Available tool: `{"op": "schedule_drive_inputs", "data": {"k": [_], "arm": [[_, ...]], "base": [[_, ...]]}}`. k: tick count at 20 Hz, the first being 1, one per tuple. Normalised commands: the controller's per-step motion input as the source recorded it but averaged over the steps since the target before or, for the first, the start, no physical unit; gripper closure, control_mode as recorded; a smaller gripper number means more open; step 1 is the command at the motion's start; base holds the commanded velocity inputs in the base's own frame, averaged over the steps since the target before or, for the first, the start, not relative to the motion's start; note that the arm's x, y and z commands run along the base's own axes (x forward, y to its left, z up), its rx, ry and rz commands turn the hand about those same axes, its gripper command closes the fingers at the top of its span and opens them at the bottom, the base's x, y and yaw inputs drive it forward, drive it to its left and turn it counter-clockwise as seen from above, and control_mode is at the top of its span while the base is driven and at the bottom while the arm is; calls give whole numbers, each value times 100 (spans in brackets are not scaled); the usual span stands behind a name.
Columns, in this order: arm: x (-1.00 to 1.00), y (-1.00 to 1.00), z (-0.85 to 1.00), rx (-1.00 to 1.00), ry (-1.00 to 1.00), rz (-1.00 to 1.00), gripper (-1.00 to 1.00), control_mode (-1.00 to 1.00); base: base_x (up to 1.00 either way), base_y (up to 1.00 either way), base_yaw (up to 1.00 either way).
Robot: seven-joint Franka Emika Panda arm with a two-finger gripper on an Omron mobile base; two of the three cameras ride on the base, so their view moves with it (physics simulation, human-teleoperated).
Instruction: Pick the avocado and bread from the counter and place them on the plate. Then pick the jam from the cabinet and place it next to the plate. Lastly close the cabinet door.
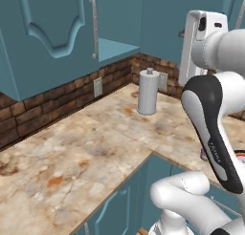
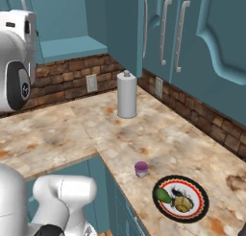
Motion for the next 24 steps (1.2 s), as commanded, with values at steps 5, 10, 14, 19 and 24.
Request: {"op": "schedule_drive_inputs", "data": {"k": [5, 10, 14, 19, 24], "arm": [[-32, -44, 0, 2, 8, -6, -100, -100], [-15, -32, -8, 2, -4, -4, -100, -100], [-5, -28, -6, 1, -22, -3, -100, -100], [-2, -29, -7, 0, -25, -1, -100, -100], [-10, -33, 2, 0, -14, -1, -100, -100]], "base": [[0, 0, 0], [0, 0, 0], [0, 0, 0], [0, 0, 0], [0, 0, 0]]}}
